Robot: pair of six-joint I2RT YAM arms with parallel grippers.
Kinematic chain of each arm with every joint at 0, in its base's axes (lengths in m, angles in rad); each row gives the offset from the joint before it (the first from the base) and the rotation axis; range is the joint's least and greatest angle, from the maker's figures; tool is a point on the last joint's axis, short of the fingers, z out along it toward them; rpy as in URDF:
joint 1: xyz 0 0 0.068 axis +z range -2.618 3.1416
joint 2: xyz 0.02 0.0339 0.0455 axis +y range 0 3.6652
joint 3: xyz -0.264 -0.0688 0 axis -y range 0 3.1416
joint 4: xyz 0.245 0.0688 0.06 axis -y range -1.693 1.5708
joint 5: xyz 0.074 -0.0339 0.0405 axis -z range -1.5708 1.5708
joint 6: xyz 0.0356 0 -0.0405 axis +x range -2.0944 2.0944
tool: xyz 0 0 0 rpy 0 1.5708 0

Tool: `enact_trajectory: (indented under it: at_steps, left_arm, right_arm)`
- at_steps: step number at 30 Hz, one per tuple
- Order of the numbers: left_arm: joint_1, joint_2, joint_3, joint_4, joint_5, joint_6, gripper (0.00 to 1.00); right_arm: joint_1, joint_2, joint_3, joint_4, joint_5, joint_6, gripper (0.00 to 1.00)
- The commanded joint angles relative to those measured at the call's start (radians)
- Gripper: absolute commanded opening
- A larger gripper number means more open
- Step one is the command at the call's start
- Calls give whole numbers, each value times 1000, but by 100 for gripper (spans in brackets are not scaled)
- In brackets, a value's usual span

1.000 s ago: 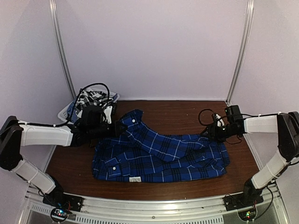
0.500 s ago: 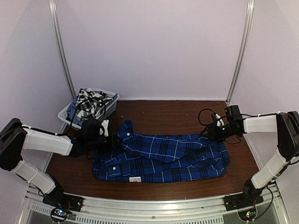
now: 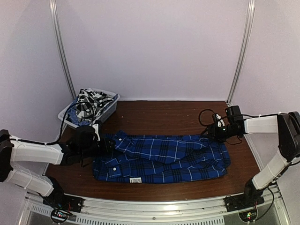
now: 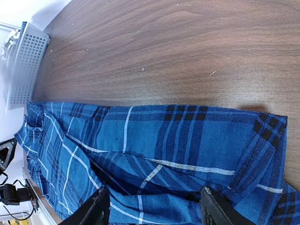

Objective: Fold and stack the long sleeve shirts
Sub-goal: Fold the sleeve at the center of the board, then rotate the rectangle-folded shirt at the center of the board.

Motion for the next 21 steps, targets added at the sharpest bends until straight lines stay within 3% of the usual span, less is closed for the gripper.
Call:
enact_trajectory:
  at_steps: [1, 7, 16, 21]
  left_arm:
    - [-10, -108, -32, -55, -143, -26, 35]
    - [-25, -146, -23, 21, -99, 64, 49]
    - [-27, 147, 145, 143, 156, 177, 51]
    - [-27, 279, 219, 123, 193, 228, 52]
  right_arm:
    - [10, -20, -2, -1, 25, -14, 67]
    - [41, -70, -7, -32, 62, -13, 67]
    - [142, -191, -100, -67, 160, 38, 67]
    - [197, -190, -174, -13, 182, 82, 67]
